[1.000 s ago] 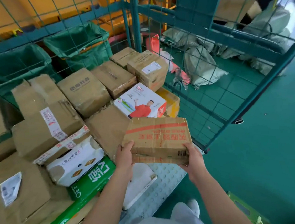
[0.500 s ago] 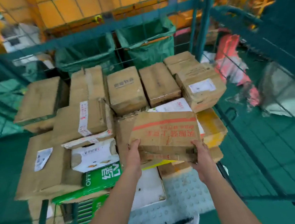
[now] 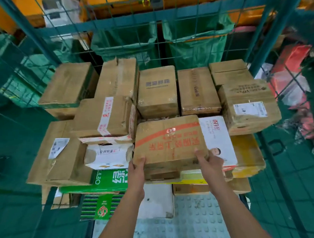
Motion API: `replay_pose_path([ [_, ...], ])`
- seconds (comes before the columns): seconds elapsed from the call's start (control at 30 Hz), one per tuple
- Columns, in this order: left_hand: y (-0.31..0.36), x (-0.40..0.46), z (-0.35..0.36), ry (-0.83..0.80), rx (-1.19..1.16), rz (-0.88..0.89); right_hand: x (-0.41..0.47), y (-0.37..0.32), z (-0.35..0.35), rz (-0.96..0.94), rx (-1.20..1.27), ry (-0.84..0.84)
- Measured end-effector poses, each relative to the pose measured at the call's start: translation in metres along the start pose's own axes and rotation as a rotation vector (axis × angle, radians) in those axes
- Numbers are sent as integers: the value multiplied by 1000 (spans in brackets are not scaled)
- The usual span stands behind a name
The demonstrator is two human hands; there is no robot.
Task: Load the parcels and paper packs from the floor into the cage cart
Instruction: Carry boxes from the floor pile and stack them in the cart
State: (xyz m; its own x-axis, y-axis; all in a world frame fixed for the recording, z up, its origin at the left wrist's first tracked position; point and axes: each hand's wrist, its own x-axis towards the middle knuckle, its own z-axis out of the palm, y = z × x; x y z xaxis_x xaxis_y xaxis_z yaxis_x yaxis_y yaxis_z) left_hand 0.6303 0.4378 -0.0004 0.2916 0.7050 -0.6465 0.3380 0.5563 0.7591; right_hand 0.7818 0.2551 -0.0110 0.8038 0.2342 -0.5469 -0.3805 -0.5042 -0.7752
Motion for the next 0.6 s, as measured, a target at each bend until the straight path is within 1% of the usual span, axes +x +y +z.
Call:
replay_pose_path([
  [0.07, 7, 14, 0, 18, -8, 21, 21, -5, 8, -57, -111, -17],
  [0.13, 12, 30, 0, 29, -8, 35, 38, -18, 16, -88, -156, -36],
  [0.27, 16, 57, 5, 45, 19, 81, 62, -38, 33, -100, -170, -72],
  [0.4, 24, 75, 14, 118, 63, 112, 83, -34, 50, -87, -206, -94],
  [0.53, 26, 93, 19, 174, 65, 108, 76, -43, 61, -101, -167, -101],
  [0.6, 26, 100, 21, 195, 125, 141, 76, -40, 64, -79, -163, -112],
])
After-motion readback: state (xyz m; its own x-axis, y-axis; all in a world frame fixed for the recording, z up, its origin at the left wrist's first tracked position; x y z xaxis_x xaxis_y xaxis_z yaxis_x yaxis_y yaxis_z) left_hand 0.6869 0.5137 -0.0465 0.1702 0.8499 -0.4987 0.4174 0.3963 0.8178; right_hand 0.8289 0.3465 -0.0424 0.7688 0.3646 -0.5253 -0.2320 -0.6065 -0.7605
